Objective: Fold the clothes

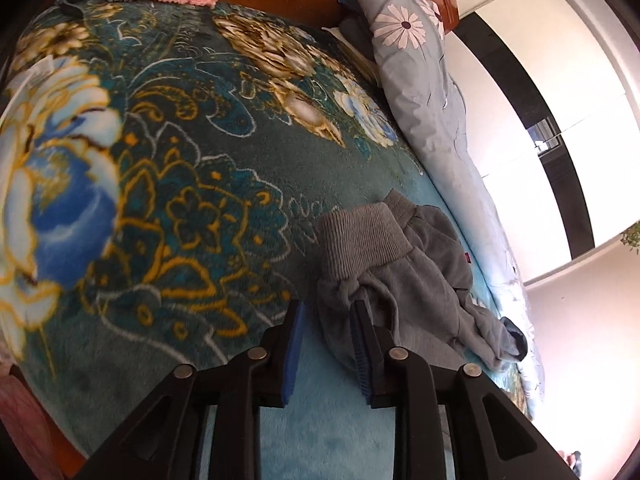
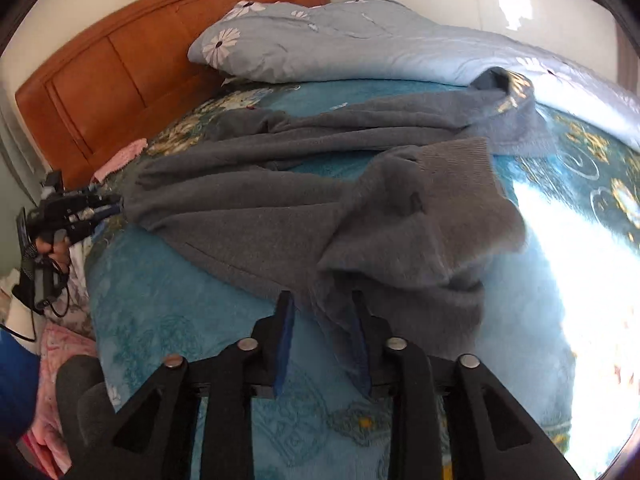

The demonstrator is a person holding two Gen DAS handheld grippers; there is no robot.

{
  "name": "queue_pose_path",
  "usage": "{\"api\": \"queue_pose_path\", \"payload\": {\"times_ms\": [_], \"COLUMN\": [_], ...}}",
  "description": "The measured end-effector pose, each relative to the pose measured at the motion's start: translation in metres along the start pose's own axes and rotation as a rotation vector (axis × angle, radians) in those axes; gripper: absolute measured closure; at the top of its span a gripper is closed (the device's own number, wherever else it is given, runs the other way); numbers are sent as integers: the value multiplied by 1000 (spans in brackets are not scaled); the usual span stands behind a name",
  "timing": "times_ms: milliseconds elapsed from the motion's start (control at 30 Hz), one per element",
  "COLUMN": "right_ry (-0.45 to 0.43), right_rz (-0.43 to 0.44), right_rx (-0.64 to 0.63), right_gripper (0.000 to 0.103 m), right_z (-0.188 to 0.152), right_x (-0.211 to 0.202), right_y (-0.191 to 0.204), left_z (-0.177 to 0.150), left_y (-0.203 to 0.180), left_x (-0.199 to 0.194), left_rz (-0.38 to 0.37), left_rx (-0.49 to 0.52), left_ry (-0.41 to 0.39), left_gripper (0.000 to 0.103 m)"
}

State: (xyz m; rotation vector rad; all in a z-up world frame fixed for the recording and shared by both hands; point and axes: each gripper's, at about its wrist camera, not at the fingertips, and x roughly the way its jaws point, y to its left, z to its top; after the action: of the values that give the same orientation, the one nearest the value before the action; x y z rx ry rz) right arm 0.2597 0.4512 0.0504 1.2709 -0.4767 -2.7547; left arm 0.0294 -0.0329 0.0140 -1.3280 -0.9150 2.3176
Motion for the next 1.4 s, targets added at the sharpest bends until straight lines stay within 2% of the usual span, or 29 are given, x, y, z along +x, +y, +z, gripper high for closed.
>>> {"api": "queue_pose_path", "payload": {"times_ms": [67, 167, 267, 400, 433, 500, 567, 700, 833, 933, 1067, 1200, 1400], "right_ry": [-56, -107, -150, -164, -163, -169, -189, -261, -351, -392, -305, -205, -196], "right_rz": [-27, 2, 115, 155, 153, 151, 156, 47, -224, -435, -574, -597, -553], "right_rx": [87, 273, 459, 596, 613, 633, 625, 544, 435, 406, 431, 502, 515], "right_gripper": [57, 56, 56, 56, 59, 92, 96, 97, 97, 97, 97, 97, 96], "right_z": [-6, 0, 6, 16, 18, 24, 29, 38, 47, 42, 18, -15, -26], "right_x": [-17, -20, -5, 20, 22, 22, 13, -29, -93, -134, -134, -107, -109], "right_y": [-22, -59, -85, -98, -99, -101, -105, -113, -132, -156, -189, -218, -215], "left_z": [-8, -21, -31, -39, -40, -42, -42, -45, -44, -42, -36, -22, -1], "left_y": [-1, -6, -14, -24, -25, -27, -28, -24, -14, -8, -3, -1, -6], "left_x": [2, 5, 5, -1, -3, -5, -6, -9, -11, -12, -7, 8, 30], "left_rz": [-21, -60, -105, -103, -104, -104, -102, -93, -78, -77, -71, -48, -45], "left_rx": [-17, -45, -61, -52, -51, -50, -52, -51, -71, -82, -89, -96, -88], "left_ry": [-7, -9, 17, 18, 17, 14, 14, 15, 11, 4, 4, 23, 38], "left_gripper": [73, 72, 72, 72, 72, 71, 71, 70, 69, 67, 63, 63, 63]}}
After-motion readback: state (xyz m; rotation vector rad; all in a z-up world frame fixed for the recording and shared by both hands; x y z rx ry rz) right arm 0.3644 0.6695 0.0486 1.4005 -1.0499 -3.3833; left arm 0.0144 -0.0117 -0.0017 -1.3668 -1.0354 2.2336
